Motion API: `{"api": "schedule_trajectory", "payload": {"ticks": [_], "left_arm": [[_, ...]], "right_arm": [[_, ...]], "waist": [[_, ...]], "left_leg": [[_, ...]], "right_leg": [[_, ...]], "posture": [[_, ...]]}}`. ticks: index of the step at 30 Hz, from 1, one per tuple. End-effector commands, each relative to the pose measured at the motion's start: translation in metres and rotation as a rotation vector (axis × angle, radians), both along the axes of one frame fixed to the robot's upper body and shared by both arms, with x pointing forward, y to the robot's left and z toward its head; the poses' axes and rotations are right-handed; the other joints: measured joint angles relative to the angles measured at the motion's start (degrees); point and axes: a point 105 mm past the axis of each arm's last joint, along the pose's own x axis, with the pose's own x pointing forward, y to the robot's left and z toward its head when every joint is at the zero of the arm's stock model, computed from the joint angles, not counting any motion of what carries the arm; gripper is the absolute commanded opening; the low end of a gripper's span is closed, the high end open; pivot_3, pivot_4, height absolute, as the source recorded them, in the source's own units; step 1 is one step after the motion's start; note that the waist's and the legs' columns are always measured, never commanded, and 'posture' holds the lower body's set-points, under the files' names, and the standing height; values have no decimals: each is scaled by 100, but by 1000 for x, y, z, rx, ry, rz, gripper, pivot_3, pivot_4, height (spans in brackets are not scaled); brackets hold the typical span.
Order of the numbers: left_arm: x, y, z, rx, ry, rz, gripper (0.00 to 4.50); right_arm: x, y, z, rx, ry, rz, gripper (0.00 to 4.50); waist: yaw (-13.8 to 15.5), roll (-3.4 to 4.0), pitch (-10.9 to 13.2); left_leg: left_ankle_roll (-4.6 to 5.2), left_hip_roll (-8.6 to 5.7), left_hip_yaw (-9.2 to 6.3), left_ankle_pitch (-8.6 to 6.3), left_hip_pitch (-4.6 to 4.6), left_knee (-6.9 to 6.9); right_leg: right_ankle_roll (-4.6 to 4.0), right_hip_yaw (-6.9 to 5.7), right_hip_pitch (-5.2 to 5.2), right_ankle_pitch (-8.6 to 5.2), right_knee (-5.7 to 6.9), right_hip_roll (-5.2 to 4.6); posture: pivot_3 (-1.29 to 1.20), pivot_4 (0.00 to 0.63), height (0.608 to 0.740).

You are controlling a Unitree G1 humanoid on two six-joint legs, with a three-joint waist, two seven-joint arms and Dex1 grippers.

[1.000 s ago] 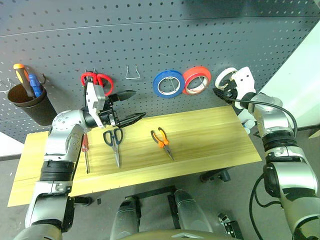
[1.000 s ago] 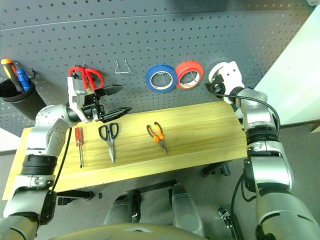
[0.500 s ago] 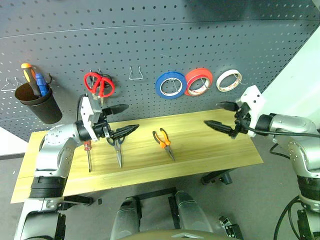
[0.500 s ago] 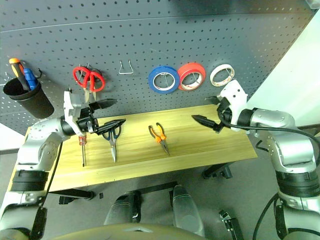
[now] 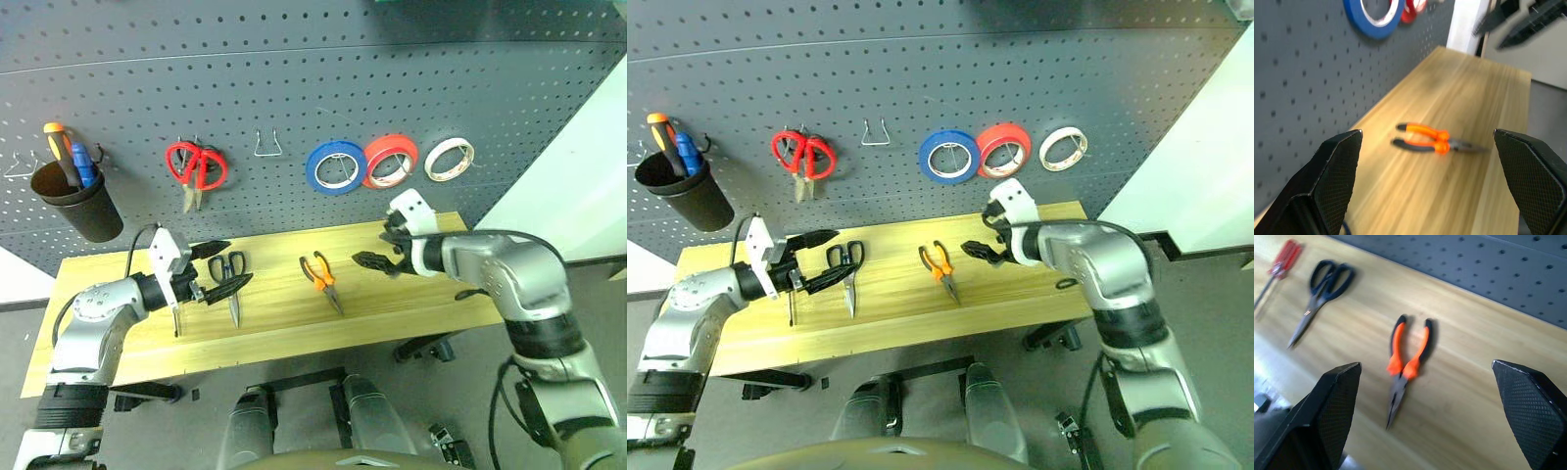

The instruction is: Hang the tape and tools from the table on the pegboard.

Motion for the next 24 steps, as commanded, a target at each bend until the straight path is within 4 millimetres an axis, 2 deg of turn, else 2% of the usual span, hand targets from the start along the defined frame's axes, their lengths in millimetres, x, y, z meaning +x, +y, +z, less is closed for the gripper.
{"api": "schedule_trajectory", "payload": {"ticks": [1, 4, 8, 15, 18, 24], "left_arm": [[-4, 10, 2, 31, -27, -16, 4500], [-12, 13, 2, 28, -19, -73, 4500], [-23, 21, -4, 58, 1, -135, 4500], [-29, 26, -5, 82, 12, -142, 4500], [-30, 29, -4, 103, 13, -140, 4500], [-28, 34, 1, 114, 9, -134, 4500]], "right_arm": [[9, 7, 2, -20, -1, -8, 4474], [14, 14, -4, -54, 18, 4, 4474], [22, 34, -13, -63, 53, 13, 4474], [21, 58, -26, -70, 106, 49, 4474], [19, 62, -35, -95, 118, 58, 4474], [24, 66, -50, -143, 129, 36, 4474]], "waist": [[32, 0, 35], [135, 9, 89], [160, 18, 158], [314, 21, 261], [348, 23, 311], [435, 31, 410]], "left_leg": [[0, 0, -1, 0, 0, -2], [0, 1, 0, 0, -2, -9], [0, 3, 6, 0, -17, -27], [2, 4, 8, 1, -60, -81], [3, 2, 4, 2, -98, -80], [2, 2, -2, 2, -92, -74]], "right_leg": [[-5, -1, 0, -3, 0, -1], [-10, -1, -9, -6, 0, -3], [-20, 0, -39, -10, 2, -4], [-38, -3, -119, -39, 26, 5], [-33, -9, -163, -48, 61, 5], [-49, -9, -173, -67, 89, 9]], "posture": [[76, 256, 740], [95, 273, 740], [115, 294, 740], [133, 327, 740], [143, 338, 740], [156, 356, 740]]}}
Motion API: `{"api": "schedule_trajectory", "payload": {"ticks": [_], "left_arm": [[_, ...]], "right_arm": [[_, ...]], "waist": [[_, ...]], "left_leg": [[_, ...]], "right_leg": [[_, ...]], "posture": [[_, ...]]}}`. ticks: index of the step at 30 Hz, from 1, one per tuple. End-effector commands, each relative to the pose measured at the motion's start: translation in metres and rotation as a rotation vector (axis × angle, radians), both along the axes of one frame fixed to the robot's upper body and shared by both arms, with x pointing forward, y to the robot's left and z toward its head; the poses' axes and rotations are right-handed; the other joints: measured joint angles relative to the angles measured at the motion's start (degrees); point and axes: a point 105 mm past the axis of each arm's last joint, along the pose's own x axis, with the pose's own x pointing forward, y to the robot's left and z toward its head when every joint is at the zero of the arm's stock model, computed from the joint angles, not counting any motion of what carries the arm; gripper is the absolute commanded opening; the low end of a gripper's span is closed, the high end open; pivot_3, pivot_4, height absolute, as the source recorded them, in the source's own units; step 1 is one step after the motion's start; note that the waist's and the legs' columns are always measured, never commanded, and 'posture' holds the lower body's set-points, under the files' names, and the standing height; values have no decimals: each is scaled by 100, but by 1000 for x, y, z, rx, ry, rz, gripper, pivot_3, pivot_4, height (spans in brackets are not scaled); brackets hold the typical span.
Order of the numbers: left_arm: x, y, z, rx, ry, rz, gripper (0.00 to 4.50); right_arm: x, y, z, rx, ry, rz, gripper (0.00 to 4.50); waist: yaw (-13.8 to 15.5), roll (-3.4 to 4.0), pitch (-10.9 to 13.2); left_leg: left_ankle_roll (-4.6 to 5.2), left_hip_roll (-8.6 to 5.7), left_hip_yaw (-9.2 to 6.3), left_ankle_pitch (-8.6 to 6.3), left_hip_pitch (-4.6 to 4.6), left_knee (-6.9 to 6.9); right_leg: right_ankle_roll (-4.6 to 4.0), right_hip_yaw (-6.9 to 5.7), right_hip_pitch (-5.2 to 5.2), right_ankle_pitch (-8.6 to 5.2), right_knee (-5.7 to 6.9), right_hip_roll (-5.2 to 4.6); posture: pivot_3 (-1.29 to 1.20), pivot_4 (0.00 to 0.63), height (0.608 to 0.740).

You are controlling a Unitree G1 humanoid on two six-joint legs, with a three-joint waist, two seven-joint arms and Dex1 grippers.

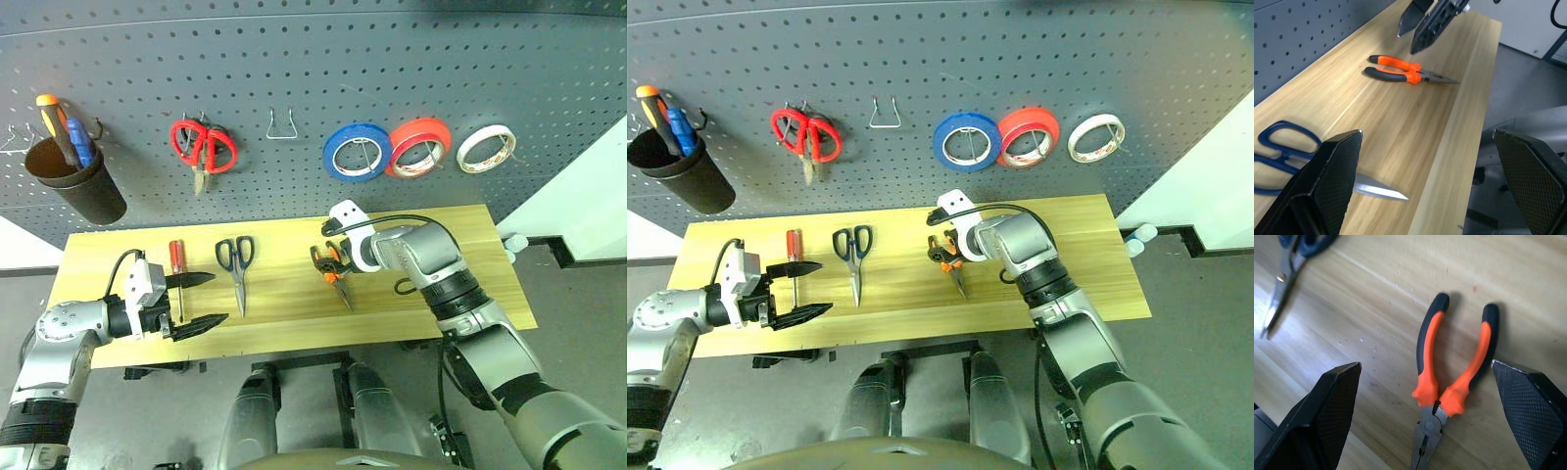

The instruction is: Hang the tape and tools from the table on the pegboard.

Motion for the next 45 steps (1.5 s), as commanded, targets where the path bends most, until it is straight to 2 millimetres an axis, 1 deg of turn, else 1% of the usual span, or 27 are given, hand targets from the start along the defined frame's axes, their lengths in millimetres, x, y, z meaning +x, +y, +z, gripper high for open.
{"api": "schedule_trajectory", "payload": {"ticks": [1, 5, 9, 16, 18, 20, 22, 24, 27, 31, 35, 38, 45], "left_arm": [[-1, 5, 9, 21, -34, 0, 4500], [-1, 6, 8, 29, -30, 0, 4500], [-2, 5, 8, 32, -28, 1, 4500], [-4, 5, 7, 31, -24, -6, 4500], [-4, 4, 8, 24, -24, -7, 4500], [-5, 3, 8, 18, -23, -8, 4500], [-5, 3, 7, 15, -17, -13, 4500], [-6, 2, 6, 12, -13, -18, 4500], [-4, 1, 7, 8, -13, -22, 4500], [-1, 0, 7, 3, -14, -22, 4500], [2, 0, 7, 1, -12, -16, 4500], [2, 0, 7, -2, -9, -12, 4500], [2, 0, 7, -1, -8, -10, 4500]], "right_arm": [[5, 8, 5, -16, -36, 10, 4474], [5, 15, -1, -18, -32, 2, 4474], [9, 15, -7, -56, -45, -11, 4474], [15, 11, -9, -122, -72, -30, 4474], [18, 10, -1, -101, -93, -48, 4474], [19, 11, 13, -52, -96, -55, 4474], [16, 12, 28, -22, -111, -39, 4474], [12, 12, 38, -3, -127, -29, 4474], [7, 8, 47, 5, -140, -52, 4474], [6, -4, 42, -1, -102, -156, 4474], [7, -7, 36, -1, -89, -214, 4474], [10, -12, 30, -2, -68, -294, 4474], [7, -10, 14, 6, -3, -300, 4474]], "waist": [[8, 3, 23], [13, 8, 98], [24, 8, 126], [24, 9, 139], [24, 9, 141], [25, 8, 147], [23, 9, 150], [20, 11, 159], [20, 11, 162], [22, 9, 163], [7, 8, 163], [-10, 8, 163], [-6, 7, 164]], "left_leg": [[0, 0, 0, 0, 0, 0], [0, 0, 0, 0, -3, -1], [0, 0, -1, 0, -5, -14], [-1, 0, -4, 0, -6, -20], [-1, 0, -4, 0, -6, -22], [-1, 0, -4, 0, -8, -24], [-1, 0, -3, 0, -12, -25], [-1, 0, -3, 0, -15, -29], [-1, 1, -6, 0, -15, -37], [-1, 1, -6, 0, -15, -44], [-1, 0, -4, -1, -17, -46], [-1, 0, -3, 0, -17, -52], [-1, 1, -3, 0, -18, -60]], "right_leg": [[0, 0, 0, 0, 0, 0], [0, 0, -3, -1, -1, -2], [-3, -3, -8, -14, -1, -2], [-5, -6, -11, -20, -1, -3], [-6, -6, -13, -21, -3, -3], [-7, -6, -14, -21, -5, -4], [-7, -6, -17, -21, -6, -4], [-8, -6, -23, -22, -5, -5], [-15, -9, -26, -27, -5, -3], [-17, -9, -29, -29, -7, -4], [-17, -10, -29, -29, -11, -6], [-17, -9, -35, -29, -11, -4], [-18, -11, -36, -31, -14, -4]], "posture": [[158, 361, 740], [162, 366, 740], [171, 365, 740], [174, 360, 740], [169, 361, 740], [168, 360, 740], [160, 360, 740], [158, 360, 740], [154, 358, 740], [140, 348, 740], [137, 344, 740], [132, 339, 740], [138, 341, 740]]}}
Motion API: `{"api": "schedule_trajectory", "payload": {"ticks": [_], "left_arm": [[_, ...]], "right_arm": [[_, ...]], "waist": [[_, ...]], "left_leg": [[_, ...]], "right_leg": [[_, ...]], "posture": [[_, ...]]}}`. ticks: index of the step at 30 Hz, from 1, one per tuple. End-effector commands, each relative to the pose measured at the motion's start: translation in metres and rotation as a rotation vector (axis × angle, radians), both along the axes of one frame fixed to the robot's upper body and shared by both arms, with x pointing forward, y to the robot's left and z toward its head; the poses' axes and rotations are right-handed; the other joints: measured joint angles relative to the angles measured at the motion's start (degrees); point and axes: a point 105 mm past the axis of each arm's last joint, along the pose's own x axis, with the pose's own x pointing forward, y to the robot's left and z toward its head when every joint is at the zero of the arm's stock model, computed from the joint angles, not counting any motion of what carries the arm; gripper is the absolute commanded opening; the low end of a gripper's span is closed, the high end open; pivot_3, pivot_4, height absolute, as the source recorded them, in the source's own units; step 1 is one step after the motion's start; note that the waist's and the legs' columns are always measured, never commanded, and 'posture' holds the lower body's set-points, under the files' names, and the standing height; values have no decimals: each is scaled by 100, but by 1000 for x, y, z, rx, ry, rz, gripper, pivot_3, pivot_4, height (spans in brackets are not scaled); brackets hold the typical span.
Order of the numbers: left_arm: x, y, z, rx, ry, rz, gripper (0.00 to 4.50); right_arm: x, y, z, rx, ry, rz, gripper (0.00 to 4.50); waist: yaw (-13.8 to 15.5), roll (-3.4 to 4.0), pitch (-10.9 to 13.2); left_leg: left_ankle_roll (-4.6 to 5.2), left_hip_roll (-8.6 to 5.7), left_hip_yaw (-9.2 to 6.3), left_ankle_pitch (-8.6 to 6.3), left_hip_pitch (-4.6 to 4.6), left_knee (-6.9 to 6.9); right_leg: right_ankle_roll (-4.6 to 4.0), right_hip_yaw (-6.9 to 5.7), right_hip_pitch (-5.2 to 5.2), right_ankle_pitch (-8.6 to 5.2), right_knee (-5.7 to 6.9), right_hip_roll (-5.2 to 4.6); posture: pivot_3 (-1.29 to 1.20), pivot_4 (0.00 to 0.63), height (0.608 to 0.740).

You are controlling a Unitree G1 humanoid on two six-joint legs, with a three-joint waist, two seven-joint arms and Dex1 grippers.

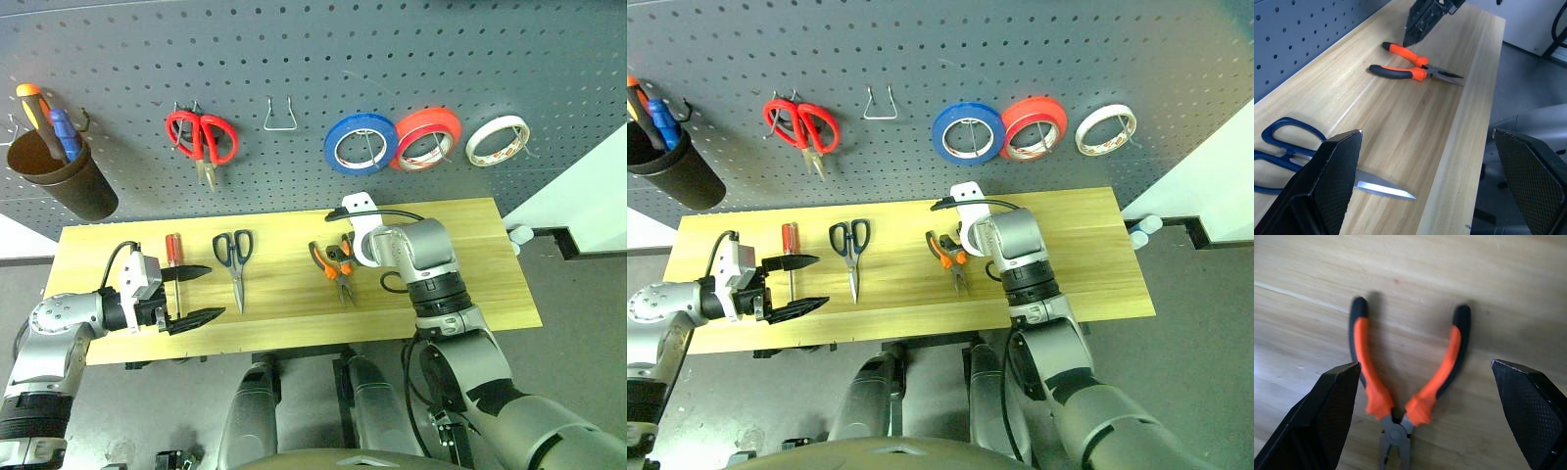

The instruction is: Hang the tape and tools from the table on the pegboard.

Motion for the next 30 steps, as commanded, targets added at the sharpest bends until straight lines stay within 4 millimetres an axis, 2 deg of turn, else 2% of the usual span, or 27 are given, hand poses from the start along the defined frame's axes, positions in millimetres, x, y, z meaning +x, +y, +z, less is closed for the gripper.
{"api": "schedule_trajectory", "payload": {"ticks": [1, 6, 14, 30], "left_arm": [[-2, 0, 0, -6, 5, 1, 4500], [-4, 1, 0, -6, 9, 8, 4500], [-4, 3, -1, -3, 13, 16, 4500], [-5, 3, -4, 13, 8, 20, 4500]], "right_arm": [[-2, 5, -1, 16, 2, 20, 4474], [-8, 10, -14, 23, 32, 53, 4474], [-19, 27, -20, 50, 47, 115, 4474], [-13, 33, -36, -49, 6, 172, 4474]], "waist": [[0, 0, 0], [1, 0, 0], [-2, -1, 1], [-3, -2, 2]], "left_leg": [[0, 0, 0, 0, 0, -1], [0, 0, -1, 0, 1, -4], [0, 0, -2, 0, 1, -5], [0, 1, -1, 0, 1, -28]], "right_leg": [[0, 0, 0, 0, 0, 0], [0, 0, -1, -1, 0, 1], [-1, 0, -2, -3, 0, 1], [-8, 0, -10, -7, -9, 0]], "posture": [[138, 341, 740], [142, 343, 740], [143, 345, 740], [149, 345, 740]]}}
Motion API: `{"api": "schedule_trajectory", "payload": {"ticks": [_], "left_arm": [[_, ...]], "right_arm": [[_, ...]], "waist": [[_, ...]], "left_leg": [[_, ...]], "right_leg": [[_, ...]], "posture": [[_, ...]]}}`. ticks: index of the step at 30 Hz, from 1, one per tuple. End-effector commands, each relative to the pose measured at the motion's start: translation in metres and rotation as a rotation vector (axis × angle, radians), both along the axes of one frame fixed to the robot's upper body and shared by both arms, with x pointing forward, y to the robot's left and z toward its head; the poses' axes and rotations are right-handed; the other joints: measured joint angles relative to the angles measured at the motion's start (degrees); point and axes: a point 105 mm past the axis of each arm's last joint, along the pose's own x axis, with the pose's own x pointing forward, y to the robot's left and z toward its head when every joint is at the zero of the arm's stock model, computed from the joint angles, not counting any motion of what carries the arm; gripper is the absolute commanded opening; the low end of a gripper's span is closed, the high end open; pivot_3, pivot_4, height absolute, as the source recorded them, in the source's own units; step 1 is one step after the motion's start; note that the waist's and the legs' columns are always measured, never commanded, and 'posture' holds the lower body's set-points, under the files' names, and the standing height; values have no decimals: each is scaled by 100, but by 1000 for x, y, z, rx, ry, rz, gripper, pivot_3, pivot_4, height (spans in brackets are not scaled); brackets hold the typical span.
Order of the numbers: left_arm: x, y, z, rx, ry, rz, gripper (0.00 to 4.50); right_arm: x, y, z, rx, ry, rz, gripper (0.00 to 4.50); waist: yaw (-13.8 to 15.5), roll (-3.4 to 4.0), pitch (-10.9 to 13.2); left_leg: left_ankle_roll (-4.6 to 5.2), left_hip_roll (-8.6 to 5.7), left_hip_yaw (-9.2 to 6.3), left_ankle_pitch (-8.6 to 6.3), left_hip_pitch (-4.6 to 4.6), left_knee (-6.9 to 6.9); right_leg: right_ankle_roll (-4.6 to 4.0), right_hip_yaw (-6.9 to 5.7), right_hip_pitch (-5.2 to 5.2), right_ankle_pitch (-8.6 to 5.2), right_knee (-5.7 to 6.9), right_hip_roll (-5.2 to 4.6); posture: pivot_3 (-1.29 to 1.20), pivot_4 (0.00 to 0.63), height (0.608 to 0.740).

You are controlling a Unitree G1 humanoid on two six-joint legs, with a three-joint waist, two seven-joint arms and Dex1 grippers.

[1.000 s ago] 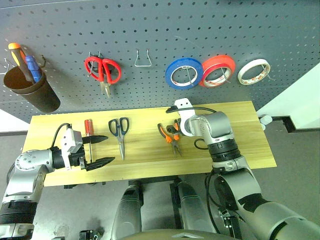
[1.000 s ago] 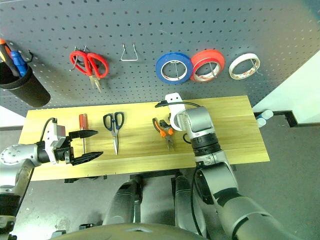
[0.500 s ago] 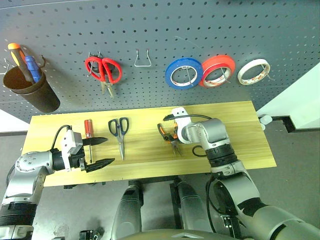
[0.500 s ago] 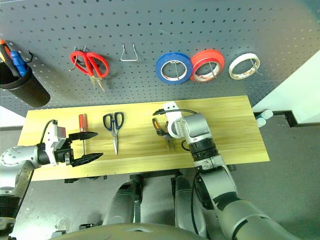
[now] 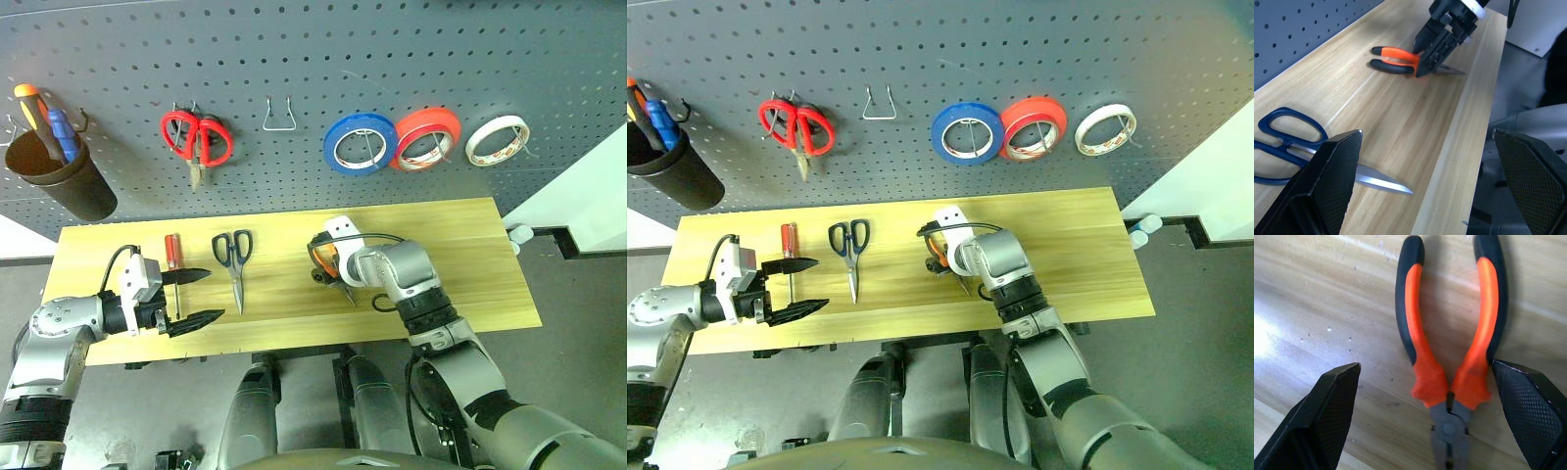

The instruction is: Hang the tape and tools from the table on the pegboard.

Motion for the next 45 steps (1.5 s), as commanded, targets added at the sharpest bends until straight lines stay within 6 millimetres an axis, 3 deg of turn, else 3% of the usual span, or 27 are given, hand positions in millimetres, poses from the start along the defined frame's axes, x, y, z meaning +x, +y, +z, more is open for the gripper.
{"api": "schedule_trajectory", "payload": {"ticks": [1, 7, 10, 18, 25, 30, 33, 37, 41, 45], "left_arm": [[-3, 1, 1, 13, -16, -1, 4500], [-3, 0, 1, 16, -22, -1, 4500], [-3, 0, 1, 17, -24, -1, 4500], [-1, 1, -1, 31, -32, 4, 4500], [-1, 0, -3, 32, -31, -1, 4500], [8, -3, 8, 7, -81, -16, 4500], [10, -8, 21, -49, -110, -34, 4500], [9, -15, 34, -126, -135, -59, 4500], [5, -15, 44, -184, -161, -63, 4500], [0, -14, 67, -244, -231, -38, 4500]], "right_arm": [[3, 6, 1, -19, -28, 24, 4474], [6, 4, -4, -80, -60, 57, 4474], [-3, 5, -10, -122, -39, 123, 4474], [-13, 8, -15, -134, -14, 148, 2101], [-7, 10, -6, -131, -45, 156, 2050], [-13, 9, 39, -27, -152, 315, 2050], [-28, 7, 85, 137, -222, 415, 2050], [-45, -4, 126, 256, -299, 473, 2050], [-55, -9, 150, 334, -357, 487, 2050], [-58, -13, 174, 371, -442, 484, 2050]], "waist": [[-2, 0, 0], [0, 0, 0], [3, -1, -1], [0, -5, -3], [4, -11, -7], [49, -16, -12], [50, -34, -35], [31, -68, -111], [13, -101, -233], [14, -118, -350]], "left_leg": [[0, 0, 0, 0, 0, -5], [0, 0, 0, 0, 1, -10], [0, 0, 0, 0, 2, -10], [0, 1, 0, 0, 3, -12], [0, 0, 1, 0, 3, -10], [-2, -1, -2, 1, -10, -7], [-3, -3, -2, 2, -21, 0], [-3, -2, -16, 2, -22, 0], [-5, -1, -20, 2, -13, 1], [-10, -1, -20, 5, -1, 3]], "right_leg": [[-1, 0, -1, -1, -2, 0], [-1, -2, -1, -4, -3, 1], [-1, -2, 0, -4, -3, 1], [-2, -3, 0, -5, -4, 2], [-2, -3, 2, -4, -4, 1], [1, -10, -3, -2, -4, 0], [24, -14, -4, 10, -5, -2], [39, -30, -1, 19, -4, 0], [37, -36, 12, 21, -8, 0], [32, -38, 33, 29, -25, 0]], "posture": [[149, 345, 740], [151, 341, 740], [151, 337, 740], [154, 320, 740], [148, 298, 740], [142, 241, 740], [128, 195, 740], [110, 147, 740], [100, 110, 740], [101, 92, 740]]}}
